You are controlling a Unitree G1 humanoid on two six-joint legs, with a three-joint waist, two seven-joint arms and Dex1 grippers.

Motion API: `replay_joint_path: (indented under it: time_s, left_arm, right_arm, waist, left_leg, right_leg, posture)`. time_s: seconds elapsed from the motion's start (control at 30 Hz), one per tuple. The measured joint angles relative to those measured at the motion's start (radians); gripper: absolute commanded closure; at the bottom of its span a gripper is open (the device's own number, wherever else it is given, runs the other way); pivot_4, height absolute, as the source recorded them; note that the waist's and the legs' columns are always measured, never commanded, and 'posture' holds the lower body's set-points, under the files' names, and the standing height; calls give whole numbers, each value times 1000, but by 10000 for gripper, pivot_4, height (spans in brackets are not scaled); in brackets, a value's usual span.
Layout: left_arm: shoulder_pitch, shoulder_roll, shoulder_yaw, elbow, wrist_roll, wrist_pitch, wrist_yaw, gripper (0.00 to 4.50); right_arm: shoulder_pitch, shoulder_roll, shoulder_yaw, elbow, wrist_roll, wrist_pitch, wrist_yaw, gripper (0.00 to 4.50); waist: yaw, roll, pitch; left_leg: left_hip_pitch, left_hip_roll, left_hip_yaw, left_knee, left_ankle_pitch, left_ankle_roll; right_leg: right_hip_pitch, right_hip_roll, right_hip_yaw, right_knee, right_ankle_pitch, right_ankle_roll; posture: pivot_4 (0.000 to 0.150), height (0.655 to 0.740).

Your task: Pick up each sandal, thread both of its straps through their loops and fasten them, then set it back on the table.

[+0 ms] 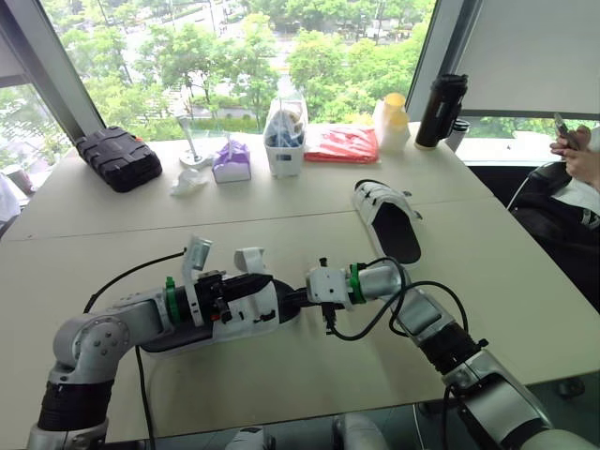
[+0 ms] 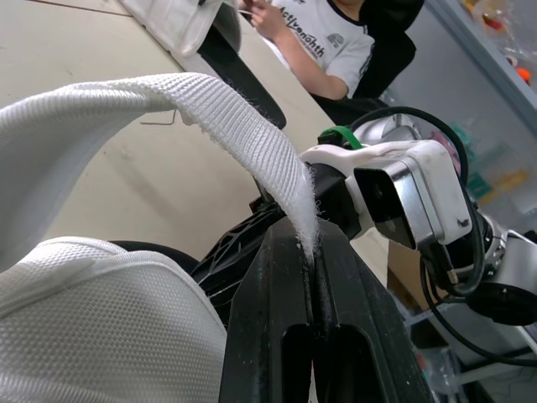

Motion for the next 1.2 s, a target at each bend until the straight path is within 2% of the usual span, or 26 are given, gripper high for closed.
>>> replay_joint_path:
  time_s: [0.3, 1.2]
  left_arm:
    - [8, 0, -7, 4, 37, -21, -24, 44664]
    - [-7, 2, 0, 36, 31, 1, -41, 44664]
  right_arm:
    - [0, -1, 0, -5, 0, 5, 2, 45000]
    - [2, -2, 0, -7, 0, 6, 2, 45000]
  waist:
    - [1, 0, 0]
    - [1, 0, 0]
  left_leg:
    - [0, 0, 0, 0, 0, 0]
    - [0, 0, 0, 0, 0, 0]
  right_leg:
    - [0, 0, 0, 0, 0, 0]
    - [0, 0, 0, 0, 0, 0]
  posture:
    - [1500, 7400]
    - [1500, 7400]
